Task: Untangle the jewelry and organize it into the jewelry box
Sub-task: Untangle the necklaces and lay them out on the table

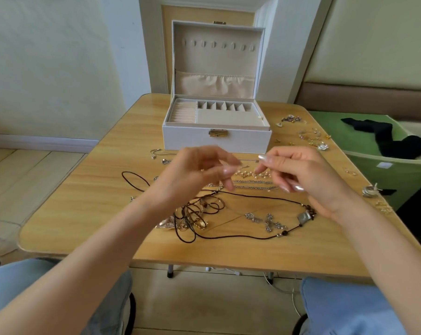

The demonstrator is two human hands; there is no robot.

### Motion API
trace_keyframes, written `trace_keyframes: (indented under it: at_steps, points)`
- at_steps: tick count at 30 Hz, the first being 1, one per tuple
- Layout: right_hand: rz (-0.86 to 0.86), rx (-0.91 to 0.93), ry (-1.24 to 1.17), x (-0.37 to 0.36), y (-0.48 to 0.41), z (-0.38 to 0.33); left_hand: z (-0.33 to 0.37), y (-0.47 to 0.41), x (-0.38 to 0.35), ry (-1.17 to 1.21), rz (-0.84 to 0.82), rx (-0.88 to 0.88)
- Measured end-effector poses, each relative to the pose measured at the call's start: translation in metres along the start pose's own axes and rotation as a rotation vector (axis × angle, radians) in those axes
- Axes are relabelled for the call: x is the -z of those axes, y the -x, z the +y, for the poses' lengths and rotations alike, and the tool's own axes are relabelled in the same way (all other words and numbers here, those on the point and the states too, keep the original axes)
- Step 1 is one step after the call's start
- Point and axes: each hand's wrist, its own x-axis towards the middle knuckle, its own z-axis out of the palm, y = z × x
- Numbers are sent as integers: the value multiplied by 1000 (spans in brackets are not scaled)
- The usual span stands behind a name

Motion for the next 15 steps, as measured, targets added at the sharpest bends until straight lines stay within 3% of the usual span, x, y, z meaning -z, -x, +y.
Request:
trace_keyframes:
  at_steps: [4,12,15]
  points:
    - [-79,-116,100,4,5,5,1,4,15,102,23,-57]
    - [-41,-163,252,7,7,15,-3,11,36,425,-22,-43]
    - [94,-14,471,2,4,23,-3,11,36,422,-32,-35]
